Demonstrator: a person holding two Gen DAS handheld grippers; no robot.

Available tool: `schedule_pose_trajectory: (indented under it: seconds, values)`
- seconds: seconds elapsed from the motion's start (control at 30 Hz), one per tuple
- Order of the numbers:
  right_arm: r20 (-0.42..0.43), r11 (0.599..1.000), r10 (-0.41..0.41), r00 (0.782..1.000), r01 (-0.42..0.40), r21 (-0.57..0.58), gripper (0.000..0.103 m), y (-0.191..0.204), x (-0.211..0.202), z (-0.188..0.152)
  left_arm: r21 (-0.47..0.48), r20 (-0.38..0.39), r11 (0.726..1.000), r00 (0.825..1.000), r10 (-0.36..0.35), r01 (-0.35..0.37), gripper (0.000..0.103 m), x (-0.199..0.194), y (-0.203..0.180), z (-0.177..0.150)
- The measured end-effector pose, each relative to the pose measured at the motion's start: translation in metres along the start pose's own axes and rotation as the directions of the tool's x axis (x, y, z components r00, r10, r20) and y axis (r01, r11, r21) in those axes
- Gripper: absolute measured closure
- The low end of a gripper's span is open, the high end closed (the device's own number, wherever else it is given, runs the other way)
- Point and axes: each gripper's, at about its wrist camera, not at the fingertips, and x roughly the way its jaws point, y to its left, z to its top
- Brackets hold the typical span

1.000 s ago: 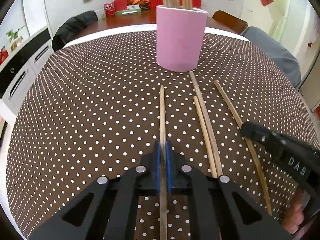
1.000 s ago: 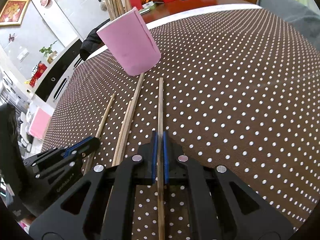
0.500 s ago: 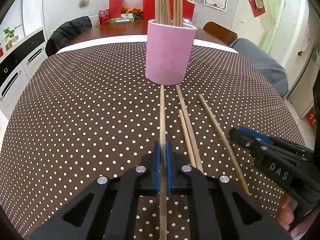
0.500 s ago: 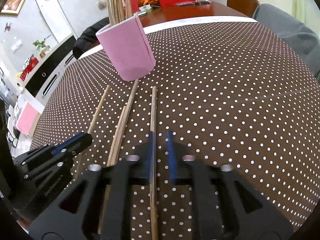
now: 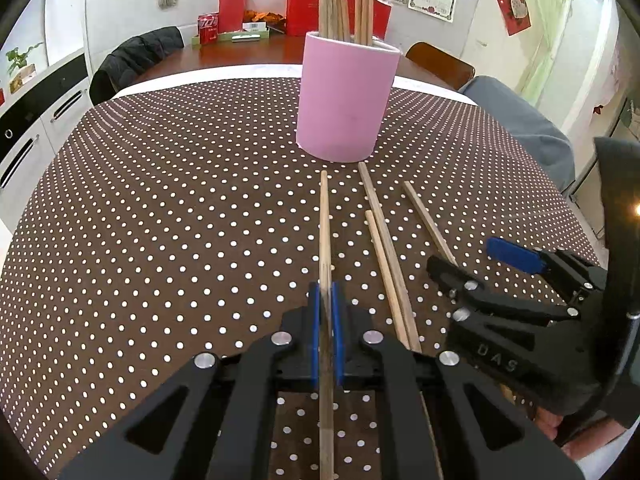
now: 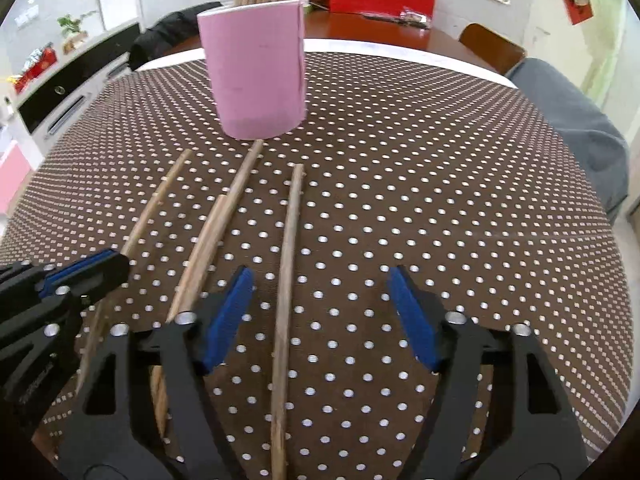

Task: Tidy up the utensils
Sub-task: 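Lift the chopstick upright with the right gripper and lower it into the pink cup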

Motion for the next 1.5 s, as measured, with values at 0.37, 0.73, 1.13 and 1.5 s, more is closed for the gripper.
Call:
schedule_pose_trajectory:
  seconds: [0.37,0.73,1.13,1.5]
  values:
    - [0.011,0.996,0.054,0.998,-0.055,0.074,0.097,-0.022,-0.007,-0.001,-0.021,0.014,0.999,0.999,-0.049,0.050,0.096,-0.007,0.004,0.010]
    - [0.154,0.988,0.035,0.987,-0.057,0.146,0.097,-0.040,-0.047,0.011,-0.007,0.105,0.998,0.993,-0.060,0.061,0.096,-0.033,-0.004,0.025]
    - [0.324,0.982,0.069,0.944,-0.121,0.145,0.097,-0.041,-0.098,0.038,0.015,0.223,0.997,0.972,-0.080,0.079,0.096,-0.064,-0.025,0.055]
    - [0.411,0.983,0.090,0.907,-0.147,0.109,0.097,-0.035,-0.121,0.066,0.029,0.339,0.998,0.938,-0.069,0.063,0.096,-0.086,-0.036,0.099]
